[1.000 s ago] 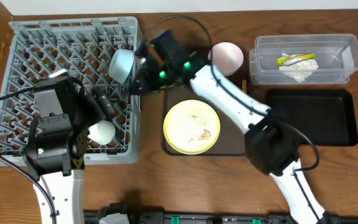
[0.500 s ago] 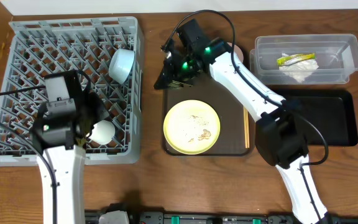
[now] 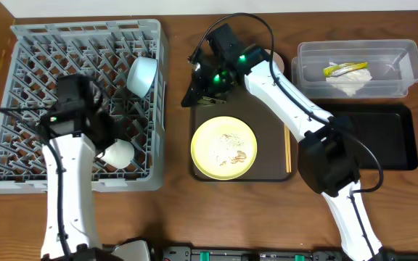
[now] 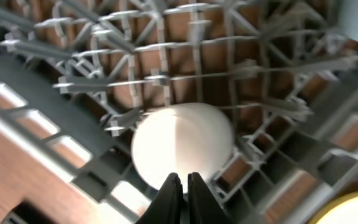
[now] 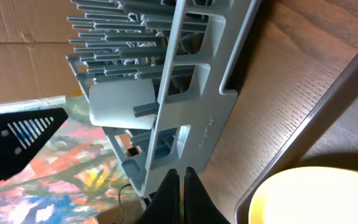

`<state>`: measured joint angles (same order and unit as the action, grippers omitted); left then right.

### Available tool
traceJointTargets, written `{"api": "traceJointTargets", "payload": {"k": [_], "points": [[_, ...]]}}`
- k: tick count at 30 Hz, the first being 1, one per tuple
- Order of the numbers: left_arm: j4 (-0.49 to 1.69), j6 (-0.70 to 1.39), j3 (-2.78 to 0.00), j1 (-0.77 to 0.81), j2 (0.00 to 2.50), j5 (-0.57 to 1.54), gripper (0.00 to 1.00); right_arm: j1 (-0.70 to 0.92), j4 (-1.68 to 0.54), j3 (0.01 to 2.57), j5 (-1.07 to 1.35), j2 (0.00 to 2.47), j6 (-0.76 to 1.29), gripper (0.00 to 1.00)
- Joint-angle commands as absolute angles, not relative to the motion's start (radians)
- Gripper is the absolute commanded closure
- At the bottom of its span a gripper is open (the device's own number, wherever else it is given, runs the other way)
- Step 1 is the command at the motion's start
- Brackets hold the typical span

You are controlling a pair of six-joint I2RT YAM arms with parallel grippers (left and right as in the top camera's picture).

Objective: Sort waste into correct bins and load items into the dishwasher

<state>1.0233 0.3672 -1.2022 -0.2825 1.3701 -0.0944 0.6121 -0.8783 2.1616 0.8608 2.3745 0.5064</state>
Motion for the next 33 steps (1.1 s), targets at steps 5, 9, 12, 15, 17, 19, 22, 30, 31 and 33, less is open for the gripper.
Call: {"api": "traceJointTargets", "payload": {"k": [5,9,12,15,17,19,22,30,31,33], "points": [[1.037,0.273,-1.192,-0.392,1.365,0.175,0.92,0.594,-0.871,2.163,0.864,2.336,0.481,0.95],[1.042,0.270,-1.172,-0.389,1.365,0.191,0.92,0.594,-0.874,2.163,0.865,2.336,0.481,0.95],[1.031,0.270,-1.148,-0.389,1.365,0.190,0.92,0.594,-0.880,2.163,0.865,2.336,0.481,0.95],[1.008,0.271,-1.126,-0.389,1.365,0.152,0.92,0.594,-0.883,2.163,0.865,2.336,0.481,0.96],[0.993,0.271,-1.116,-0.389,1.365,0.105,0.92,0.594,-0.883,2.163,0.865,2.336,0.481,0.96],[0.989,0.271,-1.110,-0.390,1.366,0.089,0.92,0.594,-0.883,2.163,0.865,2.336,0.481,0.96],[0.986,0.271,-1.107,-0.390,1.366,0.089,0.92,0.594,-0.883,2.163,0.865,2.336,0.481,0.96],[0.939,0.271,-1.056,-0.390,1.373,0.090,0.92,0.594,-0.883,2.163,0.865,2.336,0.481,0.96],[0.925,0.271,-1.040,-0.390,1.374,0.091,0.92,0.594,-0.883,2.163,0.865,2.336,0.481,0.96],[0.914,0.271,-1.019,-0.390,1.377,0.117,0.92,0.594,-0.883,2.163,0.865,2.336,0.481,0.96]]}}
